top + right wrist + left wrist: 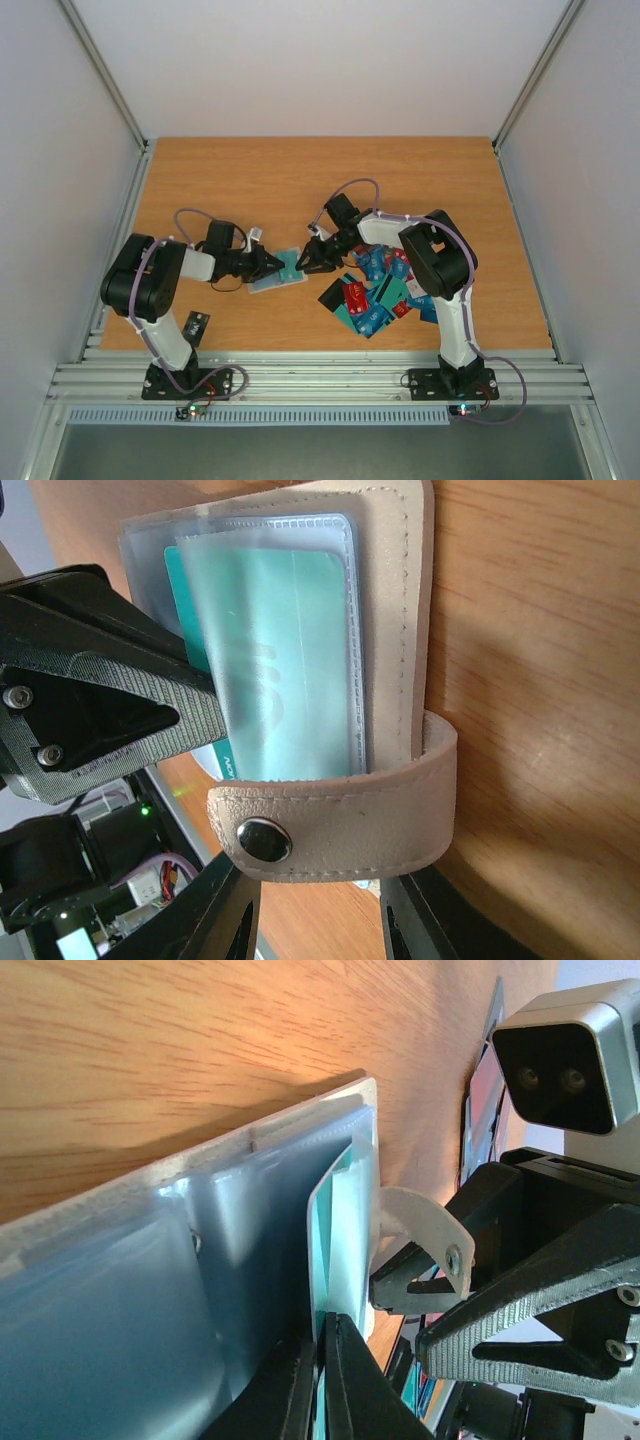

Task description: Put the credit cards into the card holder

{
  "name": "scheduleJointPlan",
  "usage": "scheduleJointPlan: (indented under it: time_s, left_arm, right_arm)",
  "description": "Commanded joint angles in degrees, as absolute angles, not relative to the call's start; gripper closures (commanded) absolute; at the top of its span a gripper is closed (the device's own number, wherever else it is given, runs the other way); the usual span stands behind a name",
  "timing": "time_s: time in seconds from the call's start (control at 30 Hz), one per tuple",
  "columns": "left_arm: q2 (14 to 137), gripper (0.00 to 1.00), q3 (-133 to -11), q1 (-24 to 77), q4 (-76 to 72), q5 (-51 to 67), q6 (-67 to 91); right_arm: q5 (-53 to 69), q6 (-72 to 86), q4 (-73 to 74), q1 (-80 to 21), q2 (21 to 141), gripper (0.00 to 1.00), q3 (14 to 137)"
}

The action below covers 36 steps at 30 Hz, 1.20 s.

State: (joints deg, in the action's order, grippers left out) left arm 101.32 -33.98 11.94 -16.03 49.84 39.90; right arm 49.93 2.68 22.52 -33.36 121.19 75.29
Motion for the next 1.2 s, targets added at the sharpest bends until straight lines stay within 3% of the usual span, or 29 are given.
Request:
scheduleJointPlan:
  time_s: [0.0, 0.43, 0.63, 1.0, 1.17]
  left_arm:
    - [101.8, 0.92, -33.4, 12.5, -15.4, 46.5, 40.5]
    - [95.4, 0.75, -34.7, 12.6, -6.4, 43.9, 38.1]
    - [92.8, 0.62, -36.0, 12.5, -0.6, 43.0, 35.9]
    - [80.2, 0.34, -39.6, 12.6, 21.2, 34.3, 29.2]
    - [77.2, 0.3, -41.4, 12.5, 29.3, 28.4, 26.2]
  right_arm:
    - [49.7, 2.3, 22.8, -32.8, 121.8, 0.66, 76.4]
    - [49.2, 2.2, 22.2, -32.5, 119.2, 0.66, 74.6]
    - [48.8, 2.5, 21.2, -32.4, 117.4, 0.66, 73.1]
    - [48.1, 3.8, 17.8, -32.2, 110.6, 0.68, 69.4]
    - [48.4, 4.5, 17.1, -32.2, 108.9, 0.67, 68.4]
